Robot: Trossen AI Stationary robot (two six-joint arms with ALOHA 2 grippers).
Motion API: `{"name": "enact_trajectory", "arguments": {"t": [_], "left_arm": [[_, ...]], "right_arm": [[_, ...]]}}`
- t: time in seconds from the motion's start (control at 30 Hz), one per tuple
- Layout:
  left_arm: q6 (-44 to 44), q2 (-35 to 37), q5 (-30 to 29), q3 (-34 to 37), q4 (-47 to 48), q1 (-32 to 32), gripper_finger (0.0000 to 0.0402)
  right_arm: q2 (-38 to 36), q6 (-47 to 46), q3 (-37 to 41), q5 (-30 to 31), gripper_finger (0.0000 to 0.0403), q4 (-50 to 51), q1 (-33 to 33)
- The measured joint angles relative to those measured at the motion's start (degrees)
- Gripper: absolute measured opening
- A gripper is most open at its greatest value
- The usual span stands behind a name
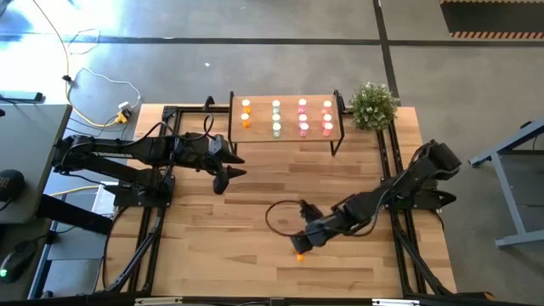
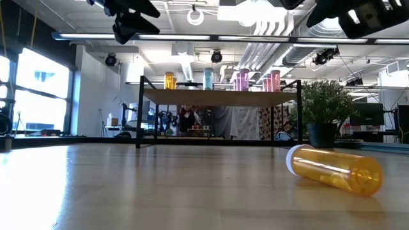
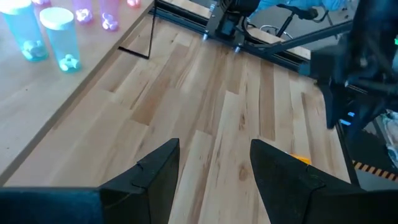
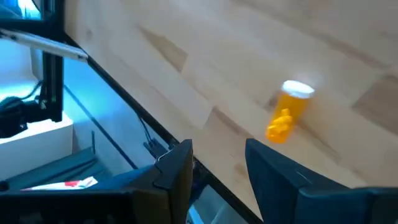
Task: Pick and place medicine bottles onto shelf by color
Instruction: Put the orange pill bottle aligned with the other orange pill bottles
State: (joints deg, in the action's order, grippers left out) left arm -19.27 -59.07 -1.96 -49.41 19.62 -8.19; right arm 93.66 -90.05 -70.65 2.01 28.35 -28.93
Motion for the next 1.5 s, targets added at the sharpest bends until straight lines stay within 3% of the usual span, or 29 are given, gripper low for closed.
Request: {"name": "enact_trajectory", "arguments": {"t": [0.43, 1.0, 1.23, 1.5], "left_arm": [[-0.1, 0.0, -0.2, 0.0, 0.7, 0.0, 0.0186], [-0.1, 0.0, -0.2, 0.0, 1.8, 0.0, 0.0186], [-0.1, 0.0, -0.2, 0.0, 2.1, 0.0, 0.0186], [-0.1, 0.0, -0.2, 0.0, 2.3, 0.0, 0.0186]], "right_arm": [[14.5, -6.7, -3.2, -4.0, 0.0139, 1.1, -3.2], [18.1, -9.0, -3.2, 0.9, 0.0139, 1.5, -3.7], [20.9, -9.1, -3.2, -0.7, 0.0138, -0.5, -3.7], [21.3, -8.2, -3.3, -1.2, 0.0078, -0.1, -3.7]]}}
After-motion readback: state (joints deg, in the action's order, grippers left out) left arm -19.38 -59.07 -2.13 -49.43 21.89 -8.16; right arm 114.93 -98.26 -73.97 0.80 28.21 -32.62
